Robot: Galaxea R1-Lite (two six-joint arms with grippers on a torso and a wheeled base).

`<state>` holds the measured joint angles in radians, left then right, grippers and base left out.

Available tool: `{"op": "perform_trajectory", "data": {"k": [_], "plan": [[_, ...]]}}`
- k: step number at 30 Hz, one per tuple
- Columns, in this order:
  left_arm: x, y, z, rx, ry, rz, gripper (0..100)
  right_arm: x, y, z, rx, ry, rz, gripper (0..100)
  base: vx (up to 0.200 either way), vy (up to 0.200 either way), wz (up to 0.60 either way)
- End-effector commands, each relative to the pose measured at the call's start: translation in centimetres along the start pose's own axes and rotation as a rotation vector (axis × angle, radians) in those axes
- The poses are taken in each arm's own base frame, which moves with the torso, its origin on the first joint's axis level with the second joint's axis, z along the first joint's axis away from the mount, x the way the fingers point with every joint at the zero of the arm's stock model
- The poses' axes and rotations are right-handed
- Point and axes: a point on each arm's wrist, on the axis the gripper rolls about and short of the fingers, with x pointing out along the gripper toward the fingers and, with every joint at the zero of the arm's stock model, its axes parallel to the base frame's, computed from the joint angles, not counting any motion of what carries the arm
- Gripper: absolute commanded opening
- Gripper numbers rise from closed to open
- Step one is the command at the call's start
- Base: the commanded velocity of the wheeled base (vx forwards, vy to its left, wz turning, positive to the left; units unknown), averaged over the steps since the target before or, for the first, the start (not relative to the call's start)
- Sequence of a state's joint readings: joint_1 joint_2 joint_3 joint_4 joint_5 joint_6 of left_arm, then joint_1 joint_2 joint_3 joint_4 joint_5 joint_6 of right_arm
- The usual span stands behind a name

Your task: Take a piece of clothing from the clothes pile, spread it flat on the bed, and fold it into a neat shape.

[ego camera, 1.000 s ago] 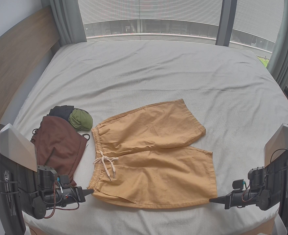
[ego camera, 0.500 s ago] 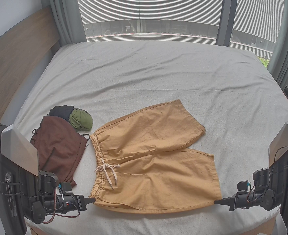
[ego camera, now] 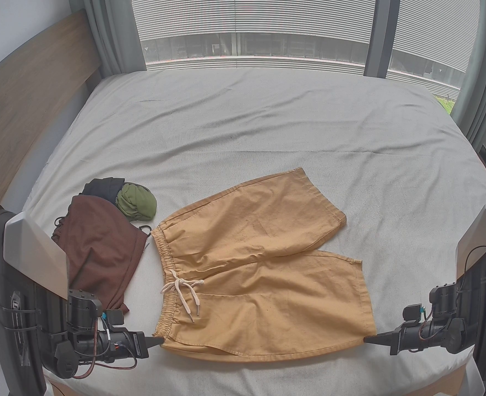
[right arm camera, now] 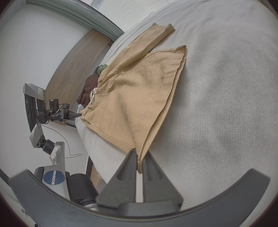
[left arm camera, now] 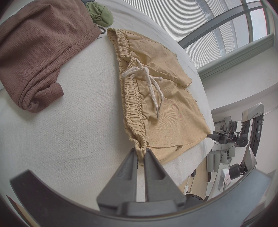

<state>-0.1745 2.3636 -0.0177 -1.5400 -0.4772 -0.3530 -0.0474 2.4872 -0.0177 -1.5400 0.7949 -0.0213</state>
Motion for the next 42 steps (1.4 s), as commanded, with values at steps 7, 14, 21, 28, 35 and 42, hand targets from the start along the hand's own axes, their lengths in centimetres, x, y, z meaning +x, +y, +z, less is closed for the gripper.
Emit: {"op": "perform_trajectory", "data": {"k": [7, 14, 21, 28, 35, 42], "plan": [[0.0, 0.2, -0.7, -0.019, 0.032, 0.013, 0, -0.1, 0.2, -0.4, 0.015, 0.018, 0.002, 0, 0.000, 0.000, 0.00], [-0.1, -0.5, 0.9, 0.027, -0.045, -0.023, 0, -0.9, 1.1, 1.2, -0.051, -0.050, 0.040, 0, 0.000, 0.000, 0.00], [-0.2, -2.1, 2.5, 0.091, -0.123, -0.085, 0, -1.9, 2.1, 4.2, -0.117, -0.171, 0.051, 0, 0.000, 0.000, 0.00], [0.0, -2.3, 3.7, 0.108, -0.178, -0.096, 0, -2.5, 3.3, 7.5, -0.156, -0.290, 0.076, 0, 0.000, 0.000, 0.00], [-0.1, -3.0, 5.8, 0.065, -0.272, -0.125, 0, -1.7, 3.5, 11.5, -0.195, -0.413, 0.063, 0, 0.000, 0.000, 0.00], [0.3, -3.1, 7.2, 0.030, -0.338, -0.117, 0, -1.4, 3.4, 13.6, -0.211, -0.472, 0.081, 0, 0.000, 0.000, 0.00]]}}
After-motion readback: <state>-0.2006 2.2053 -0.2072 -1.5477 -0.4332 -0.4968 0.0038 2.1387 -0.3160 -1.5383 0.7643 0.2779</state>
